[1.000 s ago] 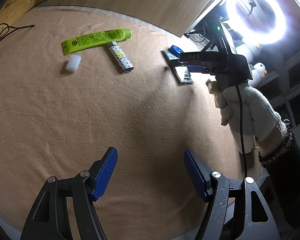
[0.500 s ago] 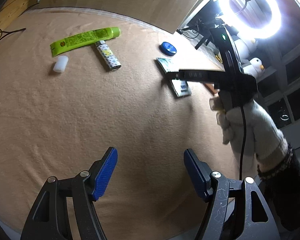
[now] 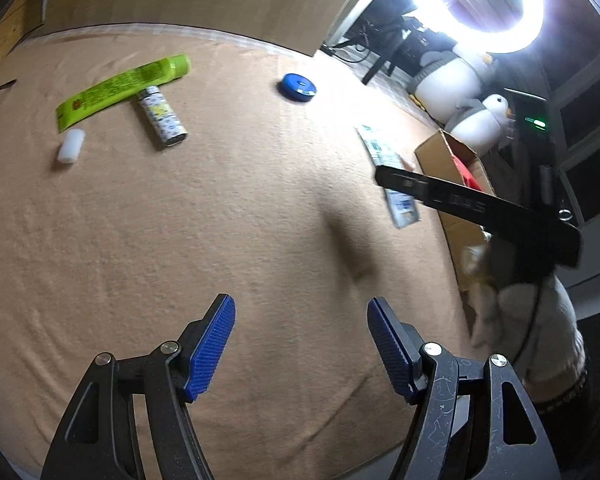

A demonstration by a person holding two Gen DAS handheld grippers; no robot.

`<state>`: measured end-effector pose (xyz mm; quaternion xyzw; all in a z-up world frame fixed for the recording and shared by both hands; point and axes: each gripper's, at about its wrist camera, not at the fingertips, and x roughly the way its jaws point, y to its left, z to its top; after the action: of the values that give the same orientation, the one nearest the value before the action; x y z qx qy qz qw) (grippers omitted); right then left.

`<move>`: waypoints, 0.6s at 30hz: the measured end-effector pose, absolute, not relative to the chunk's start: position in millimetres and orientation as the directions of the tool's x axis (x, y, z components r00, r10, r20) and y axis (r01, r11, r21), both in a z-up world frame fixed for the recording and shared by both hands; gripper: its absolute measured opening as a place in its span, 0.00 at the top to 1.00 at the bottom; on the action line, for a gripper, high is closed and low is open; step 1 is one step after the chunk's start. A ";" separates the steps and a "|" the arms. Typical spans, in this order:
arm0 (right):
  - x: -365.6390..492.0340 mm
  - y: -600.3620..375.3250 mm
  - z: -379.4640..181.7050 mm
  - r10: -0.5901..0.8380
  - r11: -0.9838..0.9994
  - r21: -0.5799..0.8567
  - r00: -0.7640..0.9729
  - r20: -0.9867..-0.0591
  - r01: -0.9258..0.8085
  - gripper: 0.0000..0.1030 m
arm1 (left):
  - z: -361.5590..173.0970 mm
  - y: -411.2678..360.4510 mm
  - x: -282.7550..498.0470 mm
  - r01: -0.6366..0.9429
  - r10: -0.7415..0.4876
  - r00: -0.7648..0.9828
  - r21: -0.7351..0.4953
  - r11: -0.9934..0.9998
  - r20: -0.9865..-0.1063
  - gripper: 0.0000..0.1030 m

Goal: Organize objects
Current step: 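Carry the card package with the right gripper and release it into the box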

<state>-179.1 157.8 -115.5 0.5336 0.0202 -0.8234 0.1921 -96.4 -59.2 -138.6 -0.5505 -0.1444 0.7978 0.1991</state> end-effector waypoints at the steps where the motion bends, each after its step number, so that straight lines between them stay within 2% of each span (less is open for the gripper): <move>1: -175.7 163.5 -110.3 -0.295 -0.928 0.173 -0.371 -0.881 0.330 0.50 | -138.5 -55.5 -96.9 -0.165 0.479 -0.312 -0.450 -0.878 -0.821 0.30; 9: -143.4 227.5 -76.9 -0.255 -0.959 0.159 -0.473 -0.843 0.234 0.50 | -136.6 -21.3 -101.1 -0.225 0.502 -0.282 -0.452 -0.863 -0.818 0.30; 18: -123.0 311.2 -73.8 -0.158 -0.987 0.139 -0.510 -0.845 0.075 0.50 | -137.5 13.0 -101.4 -0.278 0.515 -0.249 -0.449 -0.849 -0.820 0.30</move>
<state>-123.0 311.2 -73.8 0.4902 -0.0424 -0.8680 0.0670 -101.4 13.0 -137.5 -0.5579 -0.1064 0.7832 0.2531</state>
